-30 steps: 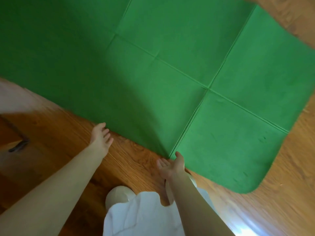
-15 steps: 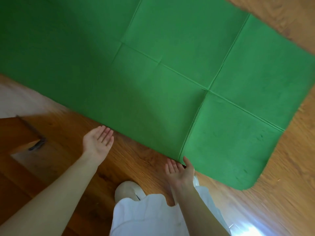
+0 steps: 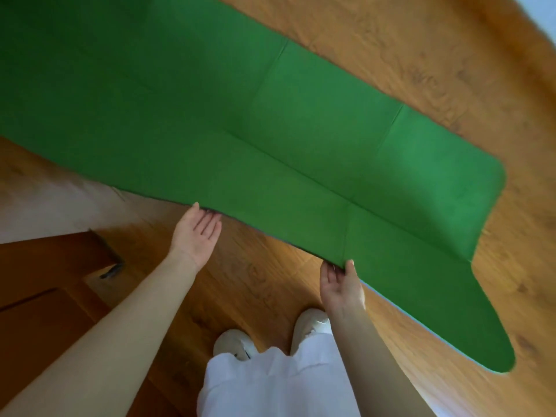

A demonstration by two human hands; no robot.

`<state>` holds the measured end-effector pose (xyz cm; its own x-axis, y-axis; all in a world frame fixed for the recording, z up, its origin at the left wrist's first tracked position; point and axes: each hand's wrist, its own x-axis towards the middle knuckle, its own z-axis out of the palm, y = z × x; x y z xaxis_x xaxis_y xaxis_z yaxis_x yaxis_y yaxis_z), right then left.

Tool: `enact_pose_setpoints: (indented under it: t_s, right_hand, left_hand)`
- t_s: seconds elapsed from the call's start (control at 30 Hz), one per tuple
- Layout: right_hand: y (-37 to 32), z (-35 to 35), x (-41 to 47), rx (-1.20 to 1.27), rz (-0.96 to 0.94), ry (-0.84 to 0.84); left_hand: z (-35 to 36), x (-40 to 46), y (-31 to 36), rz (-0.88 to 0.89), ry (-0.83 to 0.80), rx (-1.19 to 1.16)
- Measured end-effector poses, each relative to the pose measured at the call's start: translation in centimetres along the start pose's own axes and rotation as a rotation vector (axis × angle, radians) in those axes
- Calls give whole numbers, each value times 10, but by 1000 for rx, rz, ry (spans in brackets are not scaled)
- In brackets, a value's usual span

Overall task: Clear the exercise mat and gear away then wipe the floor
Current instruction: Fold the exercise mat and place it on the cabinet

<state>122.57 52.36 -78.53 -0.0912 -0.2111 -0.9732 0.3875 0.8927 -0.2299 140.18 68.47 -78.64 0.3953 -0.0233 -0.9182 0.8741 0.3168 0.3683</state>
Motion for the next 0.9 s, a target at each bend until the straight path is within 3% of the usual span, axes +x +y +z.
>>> enact_pose_setpoints:
  t_s: [0.43,0.7,0.9]
  right_hand:
    - [-71,75,-21,-269,-212,-41]
    - [-100,110,-23,-216,-274,21]
    - [-120,147,5,-200,-310,64]
  left_hand:
    - [98,18,47,96,403,451]
    - [169,26,65,269,94,619]
    - [232,52,84,308,-10,806]
